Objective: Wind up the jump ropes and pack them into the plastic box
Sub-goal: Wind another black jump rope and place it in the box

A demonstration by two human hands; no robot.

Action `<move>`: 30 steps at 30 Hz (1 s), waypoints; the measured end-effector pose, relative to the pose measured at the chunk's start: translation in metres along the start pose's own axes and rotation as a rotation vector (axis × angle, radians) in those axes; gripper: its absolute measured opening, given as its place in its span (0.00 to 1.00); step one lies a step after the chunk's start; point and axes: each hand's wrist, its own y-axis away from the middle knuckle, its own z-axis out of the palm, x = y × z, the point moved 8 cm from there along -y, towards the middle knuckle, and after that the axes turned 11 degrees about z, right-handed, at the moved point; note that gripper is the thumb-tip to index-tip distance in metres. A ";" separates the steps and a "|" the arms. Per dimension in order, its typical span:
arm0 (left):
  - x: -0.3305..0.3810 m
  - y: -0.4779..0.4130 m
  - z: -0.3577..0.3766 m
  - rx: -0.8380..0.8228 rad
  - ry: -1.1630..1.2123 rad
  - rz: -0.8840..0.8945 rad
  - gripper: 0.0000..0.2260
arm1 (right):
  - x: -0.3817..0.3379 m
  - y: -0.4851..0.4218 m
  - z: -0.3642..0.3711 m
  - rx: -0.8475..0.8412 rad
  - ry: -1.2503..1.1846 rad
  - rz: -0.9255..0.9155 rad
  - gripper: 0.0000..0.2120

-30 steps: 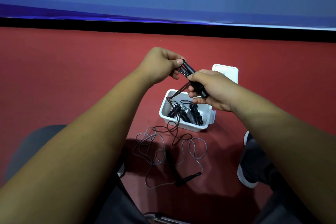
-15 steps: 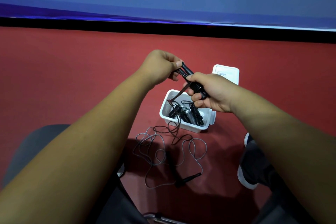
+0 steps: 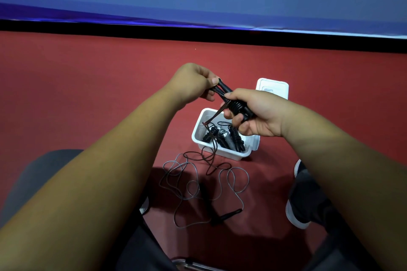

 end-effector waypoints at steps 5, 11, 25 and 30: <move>-0.002 -0.003 0.003 -0.025 0.134 0.000 0.07 | -0.002 -0.001 -0.001 0.000 -0.035 -0.050 0.09; -0.009 -0.002 0.002 -0.018 0.364 -0.090 0.17 | -0.004 -0.002 -0.010 0.064 -0.097 -0.102 0.07; -0.032 0.019 0.037 -0.371 0.315 -0.237 0.17 | -0.029 0.009 -0.030 0.170 -0.172 -0.229 0.08; -0.017 0.021 0.036 -0.449 0.173 -0.021 0.13 | -0.031 0.013 -0.038 0.218 -0.152 -0.243 0.07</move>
